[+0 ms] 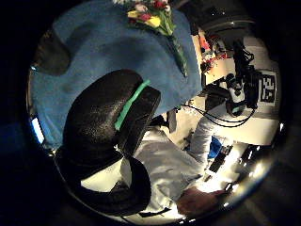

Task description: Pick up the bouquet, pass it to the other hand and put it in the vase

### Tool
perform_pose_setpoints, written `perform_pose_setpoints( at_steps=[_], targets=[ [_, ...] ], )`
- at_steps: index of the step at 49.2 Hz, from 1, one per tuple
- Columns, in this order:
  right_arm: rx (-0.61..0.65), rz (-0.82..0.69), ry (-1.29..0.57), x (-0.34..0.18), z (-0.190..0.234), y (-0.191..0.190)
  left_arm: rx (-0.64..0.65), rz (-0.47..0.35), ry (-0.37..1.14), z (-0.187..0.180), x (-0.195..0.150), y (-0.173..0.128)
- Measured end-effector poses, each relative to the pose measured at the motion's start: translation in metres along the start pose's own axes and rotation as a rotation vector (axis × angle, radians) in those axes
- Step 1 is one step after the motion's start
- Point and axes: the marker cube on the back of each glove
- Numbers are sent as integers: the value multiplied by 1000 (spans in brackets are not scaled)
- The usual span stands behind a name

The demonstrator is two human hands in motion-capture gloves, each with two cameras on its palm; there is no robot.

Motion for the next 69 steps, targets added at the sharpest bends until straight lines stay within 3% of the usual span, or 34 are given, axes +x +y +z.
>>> perform_pose_setpoints(
  at_steps=[29,42,56,64,67,69],
  targets=[
    [19,-28,11,-14,-31,2,79,10,102,-12,-5,-1],
    [130,94,-45,-1,-56,-16,125,27,118,-23,-11,2],
    [-57,341,-139,50,-37,-62,194,48,164,-34,-12,0],
    [-100,479,-261,79,9,-83,185,62,167,-31,-14,6],
    [-237,518,-313,78,25,-79,173,62,166,-30,-14,8],
    [-262,523,-324,82,42,-84,165,62,169,-27,-15,7]
  ],
)
